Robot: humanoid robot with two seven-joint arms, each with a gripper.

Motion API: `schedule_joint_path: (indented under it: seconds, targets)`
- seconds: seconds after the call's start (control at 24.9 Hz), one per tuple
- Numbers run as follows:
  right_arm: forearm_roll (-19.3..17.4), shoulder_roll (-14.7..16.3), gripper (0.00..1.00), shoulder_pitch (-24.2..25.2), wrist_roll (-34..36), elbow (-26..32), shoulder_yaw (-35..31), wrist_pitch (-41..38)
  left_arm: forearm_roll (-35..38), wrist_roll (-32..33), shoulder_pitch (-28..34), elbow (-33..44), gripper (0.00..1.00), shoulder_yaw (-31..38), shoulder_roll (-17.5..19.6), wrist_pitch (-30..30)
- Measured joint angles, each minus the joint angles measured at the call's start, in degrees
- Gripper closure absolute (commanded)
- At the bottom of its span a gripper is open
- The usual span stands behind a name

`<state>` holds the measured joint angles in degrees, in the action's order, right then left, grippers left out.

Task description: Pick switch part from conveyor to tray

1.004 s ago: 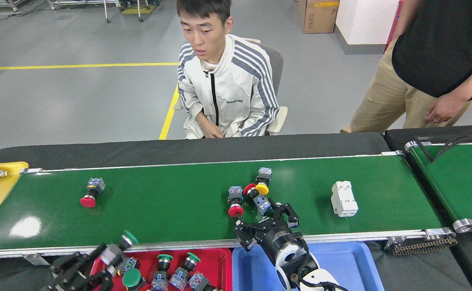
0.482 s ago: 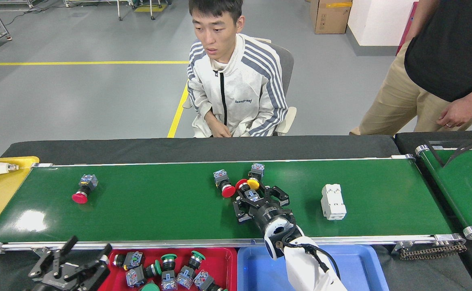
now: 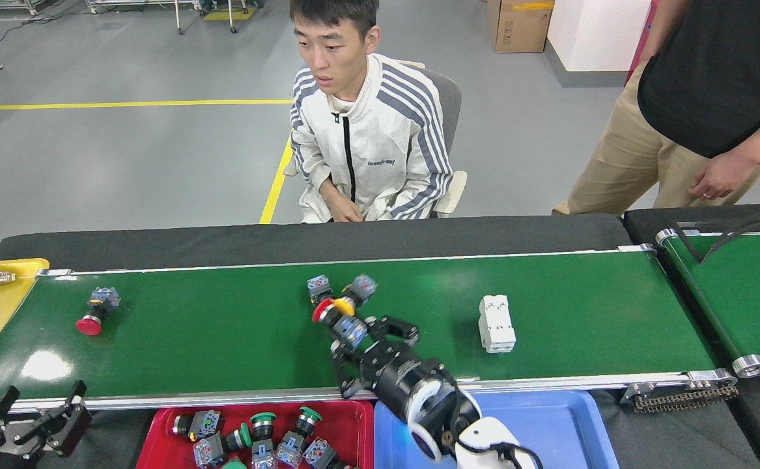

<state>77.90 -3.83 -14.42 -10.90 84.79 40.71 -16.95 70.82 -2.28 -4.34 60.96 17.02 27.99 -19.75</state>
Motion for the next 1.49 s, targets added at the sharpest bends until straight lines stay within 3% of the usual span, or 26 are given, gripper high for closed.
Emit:
schedule_joint_path:
  seconds: [0.24,0.36,0.48,0.6,0.8,0.96,1.24,1.33,1.49]
  targets:
    - [-0.3,0.4,0.0,2.2,-0.1,1.9,3.6,-6.9,0.0,-1.5,-16.6,-22.6,0.0,-8.5,5.6,-2.7]
    - [-0.5,-0.4,0.0,2.2,0.0,2.2,3.0,-7.9,0.0,-4.3,-20.6,-31.2,0.0,-12.1,6.3,-3.0]
    - [-1.7,-1.1,0.0,2.2,0.5,2.6,-1.8,-8.2,0.0,-6.5,-21.5,-37.1,0.0,-12.7,7.8,-2.2]
    - [-2.4,-1.5,0.0,4.5,3.5,2.9,-11.7,-6.9,0.0,-8.8,-21.4,-41.4,0.05,-12.7,8.8,1.9]
    - [-2.1,-0.6,0.0,12.9,13.8,2.9,-20.0,8.3,-2.1,-9.9,-21.3,-42.4,0.38,-12.4,8.8,7.3]
    - [-2.2,6.1,0.01,14.7,18.3,2.7,-21.7,20.1,-4.7,-10.0,-21.2,-42.5,0.65,-12.6,8.8,7.3]
    - [-2.4,7.3,0.01,15.5,19.2,2.7,-24.8,23.7,-5.0,-10.3,-19.9,-42.0,0.73,-12.6,8.0,5.0]
    - [-2.5,7.3,0.0,16.4,19.2,2.7,-25.9,23.8,-5.1,-10.6,-18.8,-40.9,0.79,-12.5,7.9,3.7]
    - [-2.5,7.3,0.0,17.9,19.4,3.2,-29.3,24.0,-5.4,-10.8,-13.3,-29.8,0.86,-12.0,5.7,-0.5]
